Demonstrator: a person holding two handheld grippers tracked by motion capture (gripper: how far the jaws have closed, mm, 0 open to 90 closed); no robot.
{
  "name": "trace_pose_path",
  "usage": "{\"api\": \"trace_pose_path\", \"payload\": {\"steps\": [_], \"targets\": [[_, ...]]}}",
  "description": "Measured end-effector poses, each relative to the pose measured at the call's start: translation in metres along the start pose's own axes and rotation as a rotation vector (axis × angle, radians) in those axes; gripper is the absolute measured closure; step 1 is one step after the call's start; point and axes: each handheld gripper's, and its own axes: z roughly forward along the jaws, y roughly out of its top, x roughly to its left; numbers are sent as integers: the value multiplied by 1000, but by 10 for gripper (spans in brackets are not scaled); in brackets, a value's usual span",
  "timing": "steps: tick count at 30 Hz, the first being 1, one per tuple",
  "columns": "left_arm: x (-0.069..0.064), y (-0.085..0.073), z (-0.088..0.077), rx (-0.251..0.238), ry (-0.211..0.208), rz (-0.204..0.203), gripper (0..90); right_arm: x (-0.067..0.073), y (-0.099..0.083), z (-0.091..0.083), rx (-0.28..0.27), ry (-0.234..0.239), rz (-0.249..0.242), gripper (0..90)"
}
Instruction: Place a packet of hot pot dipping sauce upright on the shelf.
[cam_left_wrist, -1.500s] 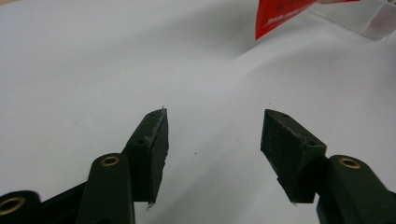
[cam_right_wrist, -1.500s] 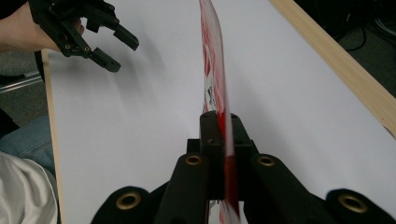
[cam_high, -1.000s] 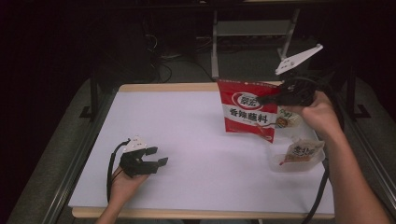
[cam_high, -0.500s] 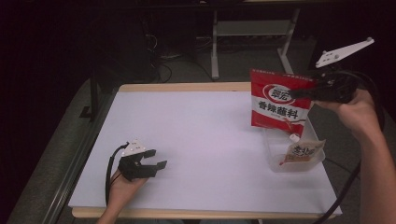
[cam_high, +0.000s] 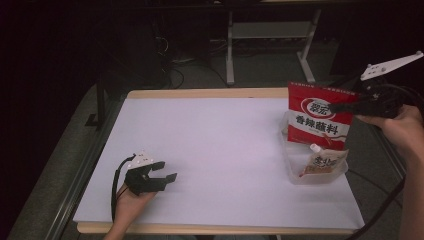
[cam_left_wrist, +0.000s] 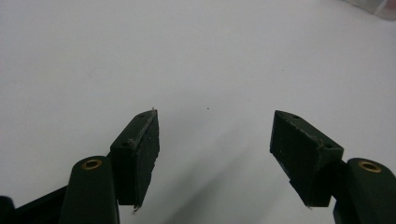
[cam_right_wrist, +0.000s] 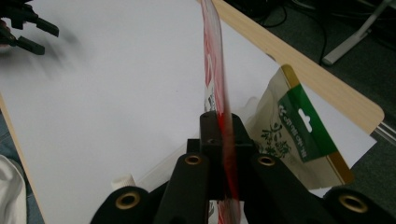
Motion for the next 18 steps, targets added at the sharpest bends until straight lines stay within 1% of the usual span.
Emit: {"api": "trace_pose_path", "payload": {"steps": [2,4,5,6,10,11,13,14,15,16,17,18], "targets": [[1,0,0,1,0,-3,325,-2,-4,2,9,4,17,887],[1,0,1,4,-2,-2,325,-6,-10,5,11,6,16,887],[1,-1,1,3,-3,-4,325,-7,-13,7,16,11,30,887],[0,-1,2,2,-3,-7,324,-8,-15,9,16,17,32,887],[1,-1,1,8,-3,-3,323,-11,-24,23,30,37,45,886],[1,-2,1,6,-3,-3,322,-13,-27,28,31,43,41,886],[1,-2,1,1,-2,-3,322,-16,-33,35,43,51,60,885],[1,-3,1,-1,-2,-6,322,-18,-37,37,31,56,69,884],[3,-3,0,1,-1,2,322,-20,-40,37,10,56,80,884],[3,-4,0,3,0,-2,321,-23,-45,37,-9,61,103,882],[3,-4,-1,2,0,-4,320,-26,-48,36,-17,57,115,877],[3,-5,-1,-1,-2,-9,318,-28,-52,34,-20,47,130,838]]}}
